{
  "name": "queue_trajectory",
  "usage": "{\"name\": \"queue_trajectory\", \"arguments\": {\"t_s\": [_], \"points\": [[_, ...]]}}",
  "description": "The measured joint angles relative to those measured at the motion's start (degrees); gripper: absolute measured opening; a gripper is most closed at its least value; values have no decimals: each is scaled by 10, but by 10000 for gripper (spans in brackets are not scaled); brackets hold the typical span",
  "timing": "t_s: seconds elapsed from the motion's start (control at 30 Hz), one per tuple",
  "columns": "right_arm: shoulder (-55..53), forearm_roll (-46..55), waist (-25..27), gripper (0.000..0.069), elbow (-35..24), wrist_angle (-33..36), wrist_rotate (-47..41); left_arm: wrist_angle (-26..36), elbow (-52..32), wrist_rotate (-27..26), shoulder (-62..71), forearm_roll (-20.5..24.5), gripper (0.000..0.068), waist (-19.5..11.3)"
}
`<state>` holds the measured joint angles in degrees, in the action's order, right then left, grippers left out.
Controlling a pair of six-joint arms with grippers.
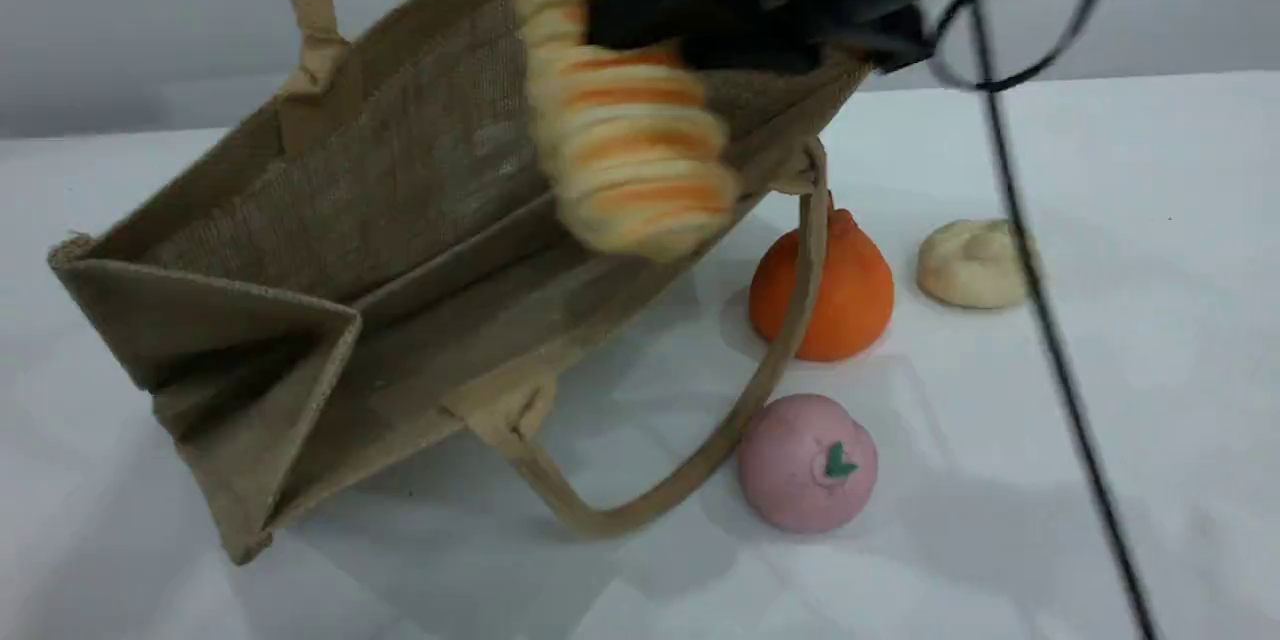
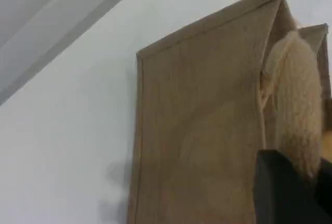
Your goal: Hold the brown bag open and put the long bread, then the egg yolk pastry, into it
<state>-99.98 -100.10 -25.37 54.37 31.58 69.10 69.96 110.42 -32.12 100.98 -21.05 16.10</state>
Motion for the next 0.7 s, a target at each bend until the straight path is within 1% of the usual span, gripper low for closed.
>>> {"name": "queue_trajectory", "arguments": {"t_s": [0.07,0.23,0.33,0.43,0.53,0.6,0.7], "points": [[-30,1,-4,89,15,-4,-14,0,0,0,0,-2,86,0],[-101,0,-4,87,48,-41,-91,0,0,0,0,-4,86,0],[-131,0,-4,87,75,-32,-127,0,0,0,0,-4,86,0],[-144,1,-4,84,106,-30,-133,0,0,0,0,-4,86,0],[-150,1,-4,84,128,-56,-136,0,0,3,0,-4,86,0],[-151,1,-4,84,129,-69,-136,0,0,7,0,-6,86,0],[-151,1,-4,89,129,-68,-127,0,0,7,0,-6,86,0]]}}
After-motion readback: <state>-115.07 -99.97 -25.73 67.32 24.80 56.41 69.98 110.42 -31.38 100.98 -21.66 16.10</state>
